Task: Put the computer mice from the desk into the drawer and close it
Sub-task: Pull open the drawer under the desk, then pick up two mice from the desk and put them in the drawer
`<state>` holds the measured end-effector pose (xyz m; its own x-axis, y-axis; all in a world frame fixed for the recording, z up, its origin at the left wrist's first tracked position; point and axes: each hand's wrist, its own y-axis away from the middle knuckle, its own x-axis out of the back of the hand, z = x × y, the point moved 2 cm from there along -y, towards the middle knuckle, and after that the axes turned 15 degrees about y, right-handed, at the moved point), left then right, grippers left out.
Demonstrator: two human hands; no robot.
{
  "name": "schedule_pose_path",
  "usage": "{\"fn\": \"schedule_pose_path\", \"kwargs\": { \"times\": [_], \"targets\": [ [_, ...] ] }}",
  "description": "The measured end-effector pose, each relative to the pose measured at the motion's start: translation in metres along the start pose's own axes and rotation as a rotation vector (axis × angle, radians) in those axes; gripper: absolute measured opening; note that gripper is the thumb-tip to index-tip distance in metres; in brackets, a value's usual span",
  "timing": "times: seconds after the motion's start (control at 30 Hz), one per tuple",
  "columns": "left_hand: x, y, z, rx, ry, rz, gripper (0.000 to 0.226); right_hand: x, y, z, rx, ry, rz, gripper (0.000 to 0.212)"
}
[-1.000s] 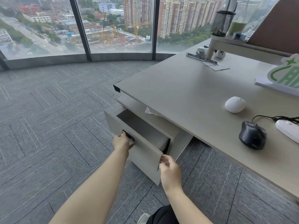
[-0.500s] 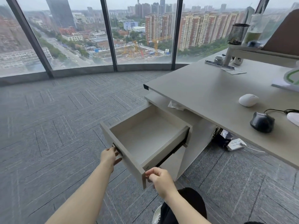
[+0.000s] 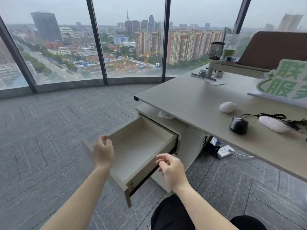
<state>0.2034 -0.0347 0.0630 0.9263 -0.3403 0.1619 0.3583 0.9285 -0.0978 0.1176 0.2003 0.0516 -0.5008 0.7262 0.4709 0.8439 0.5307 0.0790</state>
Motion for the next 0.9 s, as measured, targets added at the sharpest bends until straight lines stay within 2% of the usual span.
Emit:
{"fn": "schedule_pose_path", "kwargs": {
  "times": [0.17,0.23,0.3,0.37,0.47,0.53,0.6,0.7,0.77,0.9],
  "targets": [
    [-0.123,0.035,0.081,-0.162,0.120,-0.352,0.031,0.142,-0.035,-0.006,0.041,0.165,0.571,0.026],
    [-0.179,0.051,0.102,-0.177,0.122,-0.496,0.034,0.192,-0.046,0.003,0.009,0.287,0.729,0.028],
    [-0.233,0.065,0.123,-0.178,0.104,-0.644,0.036,0.234,-0.058,0.015,-0.051,0.441,0.813,0.028],
    [-0.284,0.076,0.141,-0.208,0.049,-0.772,0.039,0.261,-0.070,0.027,-0.129,0.589,0.743,0.035],
    [-0.351,0.085,0.158,-0.249,-0.035,-0.900,0.043,0.277,-0.091,0.042,-0.224,0.780,0.512,0.064],
    [-0.389,0.088,0.162,-0.296,-0.095,-0.962,0.046,0.279,-0.104,0.049,-0.253,0.858,0.411,0.075],
    [-0.422,0.087,0.161,-0.349,-0.193,-1.023,0.049,0.281,-0.114,0.054,-0.241,0.884,0.387,0.072],
    [-0.458,0.083,0.154,-0.374,-0.368,-1.091,0.051,0.292,-0.126,0.063,-0.206,0.864,0.447,0.059],
    [-0.472,0.083,0.150,-0.407,-0.442,-1.038,0.050,0.299,-0.131,0.071,-0.209,0.857,0.478,0.055],
    [-0.477,0.090,0.149,-0.534,-0.425,-0.821,0.039,0.300,-0.134,0.083,-0.204,0.861,0.520,0.049]
  ]
}}
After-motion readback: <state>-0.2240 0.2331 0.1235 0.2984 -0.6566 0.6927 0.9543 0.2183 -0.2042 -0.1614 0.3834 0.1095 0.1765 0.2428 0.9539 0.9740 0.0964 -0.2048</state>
